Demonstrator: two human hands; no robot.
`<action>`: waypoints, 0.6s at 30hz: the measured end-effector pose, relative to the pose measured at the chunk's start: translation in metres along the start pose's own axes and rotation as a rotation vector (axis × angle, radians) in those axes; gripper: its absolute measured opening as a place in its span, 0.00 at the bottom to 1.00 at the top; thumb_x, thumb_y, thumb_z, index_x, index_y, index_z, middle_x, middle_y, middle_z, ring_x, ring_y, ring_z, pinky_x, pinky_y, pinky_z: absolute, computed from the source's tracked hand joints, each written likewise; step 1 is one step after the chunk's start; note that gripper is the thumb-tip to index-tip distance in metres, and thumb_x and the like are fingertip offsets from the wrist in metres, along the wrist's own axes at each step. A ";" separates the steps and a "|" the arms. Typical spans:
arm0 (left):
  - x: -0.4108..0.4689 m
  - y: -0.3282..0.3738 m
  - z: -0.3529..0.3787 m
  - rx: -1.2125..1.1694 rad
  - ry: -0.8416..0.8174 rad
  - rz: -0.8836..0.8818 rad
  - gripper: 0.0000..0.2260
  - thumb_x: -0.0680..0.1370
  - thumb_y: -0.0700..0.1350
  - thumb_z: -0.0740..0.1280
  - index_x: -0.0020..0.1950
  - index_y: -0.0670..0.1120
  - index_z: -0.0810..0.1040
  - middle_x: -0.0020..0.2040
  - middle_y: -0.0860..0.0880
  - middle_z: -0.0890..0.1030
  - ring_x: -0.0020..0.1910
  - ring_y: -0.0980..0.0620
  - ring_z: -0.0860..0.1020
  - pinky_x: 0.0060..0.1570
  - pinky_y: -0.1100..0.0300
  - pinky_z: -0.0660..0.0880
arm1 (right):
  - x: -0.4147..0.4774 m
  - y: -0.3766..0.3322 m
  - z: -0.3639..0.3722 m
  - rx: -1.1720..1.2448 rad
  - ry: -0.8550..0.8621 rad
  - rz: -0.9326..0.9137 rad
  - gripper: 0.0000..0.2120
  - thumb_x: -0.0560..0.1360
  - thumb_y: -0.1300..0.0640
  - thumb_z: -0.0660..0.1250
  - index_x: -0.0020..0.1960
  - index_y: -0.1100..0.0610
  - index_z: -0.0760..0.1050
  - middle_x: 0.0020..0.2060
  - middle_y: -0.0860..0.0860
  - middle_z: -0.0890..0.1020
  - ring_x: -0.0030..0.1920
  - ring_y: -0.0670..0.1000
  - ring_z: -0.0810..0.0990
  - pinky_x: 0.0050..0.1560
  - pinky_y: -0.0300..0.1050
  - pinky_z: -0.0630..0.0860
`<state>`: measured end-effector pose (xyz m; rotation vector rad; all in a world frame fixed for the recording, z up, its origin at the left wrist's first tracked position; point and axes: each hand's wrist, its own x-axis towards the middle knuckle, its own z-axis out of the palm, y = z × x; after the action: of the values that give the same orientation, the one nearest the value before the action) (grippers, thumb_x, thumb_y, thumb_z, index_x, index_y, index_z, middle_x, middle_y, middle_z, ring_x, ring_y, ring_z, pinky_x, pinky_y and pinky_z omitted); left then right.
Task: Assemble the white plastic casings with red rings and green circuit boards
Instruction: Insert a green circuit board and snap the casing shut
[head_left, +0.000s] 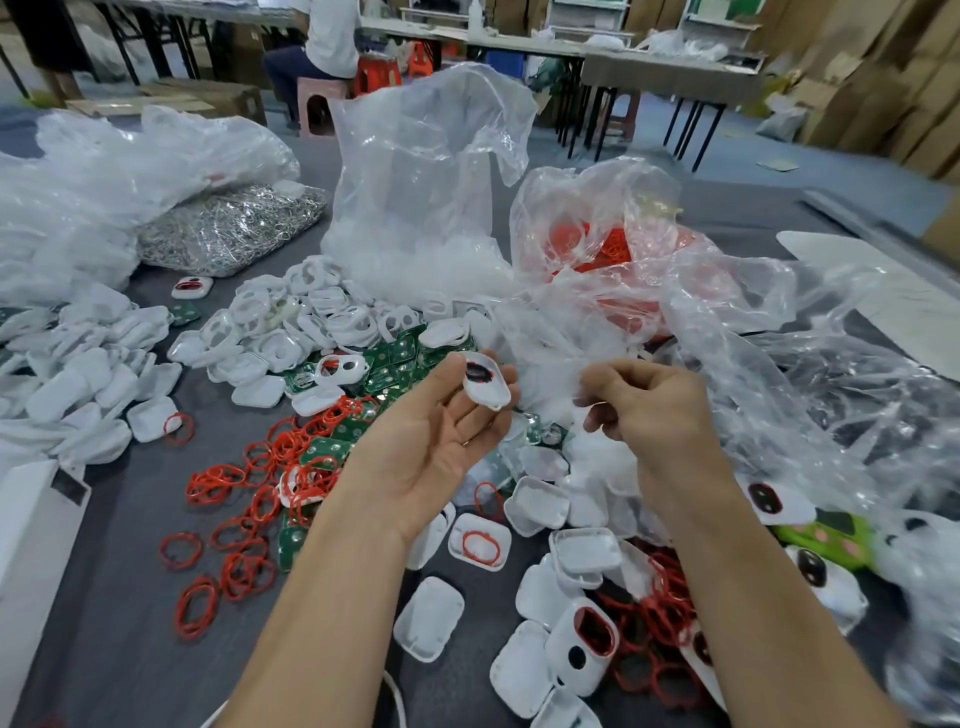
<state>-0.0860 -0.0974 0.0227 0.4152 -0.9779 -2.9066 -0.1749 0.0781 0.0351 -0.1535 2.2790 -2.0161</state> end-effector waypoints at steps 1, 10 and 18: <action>0.000 -0.001 0.000 0.026 0.006 -0.005 0.16 0.73 0.49 0.69 0.56 0.40 0.82 0.54 0.40 0.86 0.47 0.47 0.86 0.46 0.57 0.84 | -0.003 -0.003 -0.002 0.036 -0.038 0.001 0.09 0.79 0.63 0.71 0.40 0.58 0.83 0.31 0.53 0.85 0.24 0.49 0.76 0.25 0.36 0.69; 0.001 -0.013 0.005 0.211 -0.041 -0.086 0.15 0.72 0.49 0.70 0.53 0.44 0.87 0.53 0.43 0.86 0.45 0.49 0.86 0.44 0.57 0.83 | -0.030 -0.029 -0.015 0.116 -0.312 -0.103 0.15 0.79 0.67 0.69 0.38 0.53 0.86 0.30 0.56 0.82 0.25 0.50 0.72 0.27 0.38 0.70; 0.000 -0.016 0.008 0.196 -0.117 -0.105 0.18 0.75 0.46 0.67 0.62 0.41 0.83 0.56 0.41 0.86 0.48 0.47 0.86 0.50 0.55 0.84 | -0.033 -0.022 -0.014 0.098 -0.259 -0.110 0.10 0.76 0.70 0.72 0.41 0.57 0.84 0.30 0.56 0.83 0.27 0.52 0.80 0.28 0.39 0.73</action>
<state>-0.0872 -0.0803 0.0191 0.3169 -1.3037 -2.9669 -0.1442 0.0938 0.0593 -0.5103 2.0513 -2.0173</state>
